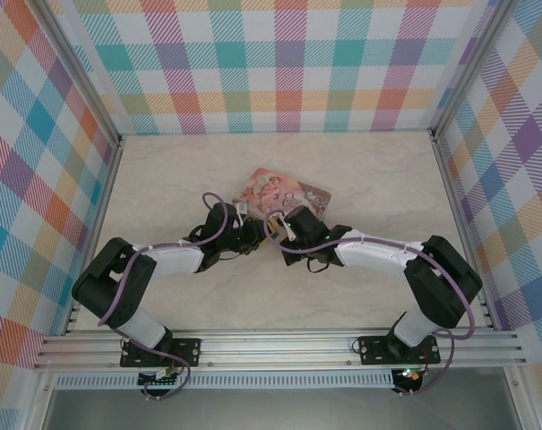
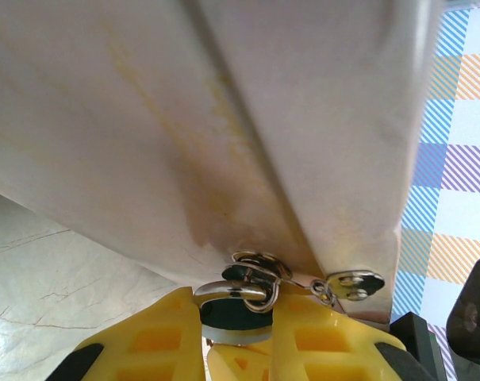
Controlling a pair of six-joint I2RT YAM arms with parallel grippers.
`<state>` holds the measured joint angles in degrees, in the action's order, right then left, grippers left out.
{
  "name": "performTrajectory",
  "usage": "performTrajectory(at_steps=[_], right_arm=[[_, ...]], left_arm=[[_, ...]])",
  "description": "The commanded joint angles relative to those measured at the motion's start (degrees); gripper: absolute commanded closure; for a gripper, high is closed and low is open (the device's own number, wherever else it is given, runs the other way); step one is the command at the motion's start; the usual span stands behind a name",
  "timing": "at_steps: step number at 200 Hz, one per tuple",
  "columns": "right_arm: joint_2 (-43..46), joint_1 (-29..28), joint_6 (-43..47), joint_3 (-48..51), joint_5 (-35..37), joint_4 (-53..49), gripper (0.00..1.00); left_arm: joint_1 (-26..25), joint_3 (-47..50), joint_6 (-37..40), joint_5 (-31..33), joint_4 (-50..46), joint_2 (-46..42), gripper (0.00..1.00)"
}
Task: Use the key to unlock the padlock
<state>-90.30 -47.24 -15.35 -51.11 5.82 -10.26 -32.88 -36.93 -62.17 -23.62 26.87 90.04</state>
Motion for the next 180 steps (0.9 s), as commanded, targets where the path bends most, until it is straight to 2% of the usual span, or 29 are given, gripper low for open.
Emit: performTrajectory(at_steps=[1, 106, 180], right_arm=[[0.6, -0.2, 0.5, -0.8, 0.9, -0.4, 0.97], [2.8, -0.2, -1.9, 0.9, 1.7, 4.7, 0.96], [0.1, -0.2, -1.5, -1.8, 1.6, 2.6, 0.96]], left_arm=[[-0.6, -2.1, -0.7, -0.3, 2.6, -0.4, 0.83], [-0.6, -1.8, -0.5, -0.1, 2.6, -0.1, 0.83], [-0.7, -1.7, -0.6, 0.0, 2.7, -0.3, 0.83]])
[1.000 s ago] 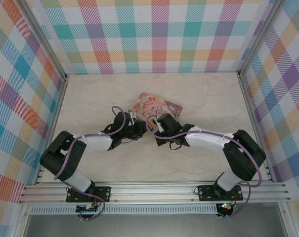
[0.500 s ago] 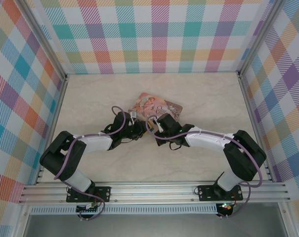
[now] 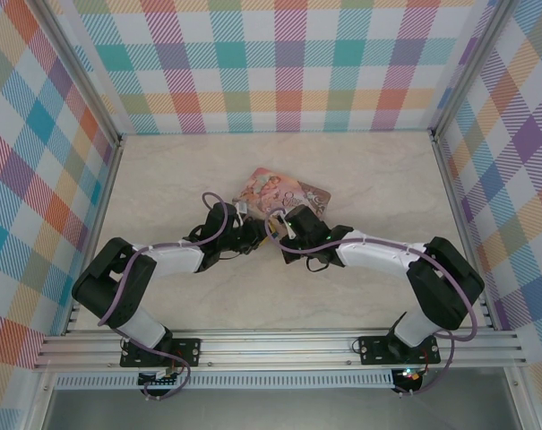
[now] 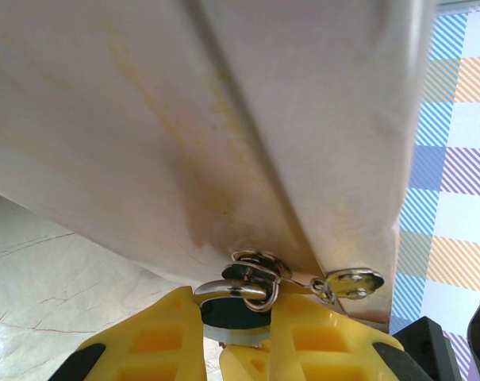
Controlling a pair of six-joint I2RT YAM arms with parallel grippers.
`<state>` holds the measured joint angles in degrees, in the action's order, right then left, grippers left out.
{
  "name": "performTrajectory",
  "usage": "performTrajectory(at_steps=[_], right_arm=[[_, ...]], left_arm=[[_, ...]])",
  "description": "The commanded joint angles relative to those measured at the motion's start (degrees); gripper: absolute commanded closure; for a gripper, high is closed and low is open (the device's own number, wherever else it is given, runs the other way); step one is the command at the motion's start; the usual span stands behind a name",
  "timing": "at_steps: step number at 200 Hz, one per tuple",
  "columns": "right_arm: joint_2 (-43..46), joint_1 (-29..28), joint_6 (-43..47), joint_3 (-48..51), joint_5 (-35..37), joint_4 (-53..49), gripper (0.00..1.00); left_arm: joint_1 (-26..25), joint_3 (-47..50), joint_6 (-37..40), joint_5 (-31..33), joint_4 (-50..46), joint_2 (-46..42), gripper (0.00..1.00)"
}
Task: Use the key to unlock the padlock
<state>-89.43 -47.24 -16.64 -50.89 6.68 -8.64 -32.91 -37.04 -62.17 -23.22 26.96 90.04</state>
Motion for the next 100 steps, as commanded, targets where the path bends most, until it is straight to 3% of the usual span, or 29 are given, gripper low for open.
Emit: performTrajectory(at_steps=[1, 100], right_arm=[[-0.9, -0.2, -0.2, -2.2, 0.7, 0.9, 0.96], [-3.1, -0.2, -0.6, -4.0, 1.8, -0.5, 0.96]], left_arm=[[-0.7, -1.6, -0.7, -0.4, 2.7, -0.3, 0.83], [-0.7, -1.4, -0.8, -0.3, 2.7, -0.1, 0.83]])
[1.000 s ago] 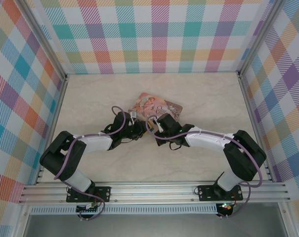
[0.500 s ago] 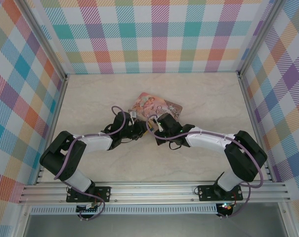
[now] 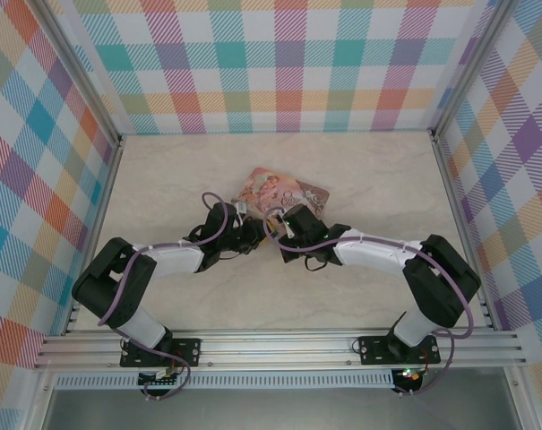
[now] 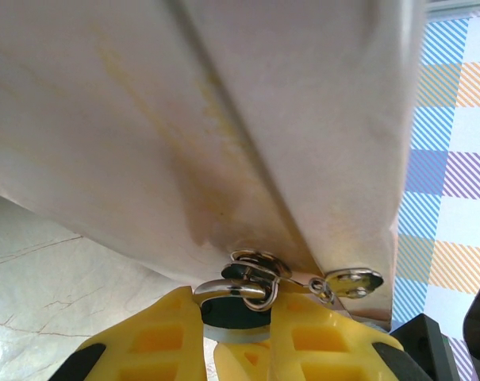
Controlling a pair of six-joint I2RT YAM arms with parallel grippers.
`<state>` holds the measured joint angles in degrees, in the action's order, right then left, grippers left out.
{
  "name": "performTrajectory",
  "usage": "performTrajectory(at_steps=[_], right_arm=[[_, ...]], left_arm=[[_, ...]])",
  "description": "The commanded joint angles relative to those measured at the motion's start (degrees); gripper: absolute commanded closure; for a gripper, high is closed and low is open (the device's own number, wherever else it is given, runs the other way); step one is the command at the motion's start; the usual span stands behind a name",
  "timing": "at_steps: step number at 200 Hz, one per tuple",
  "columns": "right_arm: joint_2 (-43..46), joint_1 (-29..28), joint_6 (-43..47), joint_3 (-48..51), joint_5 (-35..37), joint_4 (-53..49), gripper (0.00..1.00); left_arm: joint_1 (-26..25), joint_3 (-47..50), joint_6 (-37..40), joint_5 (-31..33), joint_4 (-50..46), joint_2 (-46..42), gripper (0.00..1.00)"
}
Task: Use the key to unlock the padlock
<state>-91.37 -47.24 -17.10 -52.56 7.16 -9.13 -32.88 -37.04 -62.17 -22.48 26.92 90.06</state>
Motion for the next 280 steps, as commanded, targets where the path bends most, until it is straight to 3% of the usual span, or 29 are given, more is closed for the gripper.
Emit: performTrajectory(at_steps=[1, 104, 182, 199, 223, 259, 280], right_arm=[[-1.2, -0.2, -0.1, -2.3, 1.3, -0.1, 0.96], [3.4, 1.2, -1.0, 3.8, -5.6, 17.2, 0.96], [0.5, 1.5, -1.8, 9.2, -11.7, 35.9, 0.96], [0.8, 1.8, -1.9, 9.5, -12.0, 35.3, 0.96], [0.4, 1.9, -2.6, 8.5, -11.8, 29.2, 0.96], [-1.3, 2.2, -6.6, 7.6, -12.1, 21.2, 0.97], [-2.0, 2.3, -8.5, 5.7, -13.4, 15.1, 0.97]], left_arm=[[-0.7, -1.4, -0.8, -1.1, 2.8, -0.1, 0.83], [-0.8, -1.5, -0.6, -1.4, 2.5, 0.1, 0.83], [-1.1, -1.8, -2.8, -2.3, 4.5, 0.8, 0.83], [-1.1, -2.0, -2.9, -2.2, 4.7, 1.3, 0.83], [-1.1, -2.2, -2.3, -1.7, 4.8, 2.2, 0.73], [-1.0, -2.2, -0.4, 0.0, 2.9, 1.6, 0.49], [-0.4, -1.3, -0.1, 1.1, 1.4, 0.4, 0.44]])
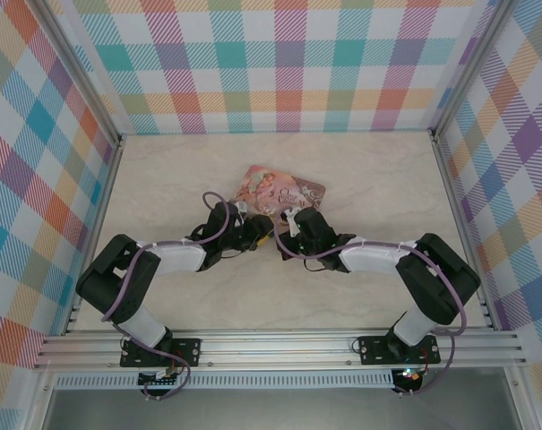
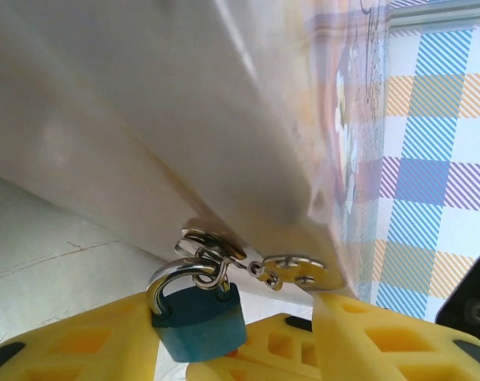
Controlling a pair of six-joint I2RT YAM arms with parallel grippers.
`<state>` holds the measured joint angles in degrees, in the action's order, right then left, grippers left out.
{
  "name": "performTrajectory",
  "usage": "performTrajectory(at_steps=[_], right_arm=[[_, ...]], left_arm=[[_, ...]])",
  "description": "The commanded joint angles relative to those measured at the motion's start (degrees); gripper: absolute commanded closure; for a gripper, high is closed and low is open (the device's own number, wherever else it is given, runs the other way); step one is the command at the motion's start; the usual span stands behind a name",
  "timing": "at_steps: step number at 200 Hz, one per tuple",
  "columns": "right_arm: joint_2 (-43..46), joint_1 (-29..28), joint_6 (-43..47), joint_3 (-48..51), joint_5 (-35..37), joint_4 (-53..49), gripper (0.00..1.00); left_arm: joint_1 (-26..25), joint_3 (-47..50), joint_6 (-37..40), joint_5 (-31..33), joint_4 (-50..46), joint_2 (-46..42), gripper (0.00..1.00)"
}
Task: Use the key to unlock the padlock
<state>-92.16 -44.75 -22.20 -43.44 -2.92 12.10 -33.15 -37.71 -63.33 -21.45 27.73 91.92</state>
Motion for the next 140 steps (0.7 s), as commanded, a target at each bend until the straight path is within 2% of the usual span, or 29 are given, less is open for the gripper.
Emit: performTrajectory(at_steps=[1, 25, 49, 56, 71, 92, 140], right_arm=[[-1.2, -0.2, -3.5, -3.5, -3.4, -6.4, 0.97], [-1.2, -0.2, -5.8, -3.9, -5.4, -8.6, 0.97], [-1.6, -0.2, -9.7, -4.1, -8.3, -8.7, 0.97], [-1.6, -0.2, -11.0, -4.2, -8.6, -8.9, 0.97], [-1.3, -0.2, -13.9, -3.9, -9.4, -7.8, 0.97], [-1.4, -0.2, -18.8, -3.4, -10.7, -4.6, 0.97], [-0.1, -0.2, -26.5, -2.1, -10.1, -0.2, 0.97]], left_arm=[[-0.2, -0.6, 1.1, 0.1, 0.5, -1.6, 0.43], [0.8, 1.0, 1.5, 1.0, -1.3, -4.4, 0.32], [1.6, 3.5, 2.1, 4.1, -5.8, -9.4, 0.05], [1.7, 4.8, 2.2, 5.6, -6.9, -11.4, 0.0], [1.9, 7.8, 0.7, 7.7, -6.6, -14.6, 0.0], [2.0, 11.5, -2.8, 6.7, -0.8, -16.1, 0.04], [1.8, 14.3, -7.4, 4.4, 6.0, -16.5, 0.31]])
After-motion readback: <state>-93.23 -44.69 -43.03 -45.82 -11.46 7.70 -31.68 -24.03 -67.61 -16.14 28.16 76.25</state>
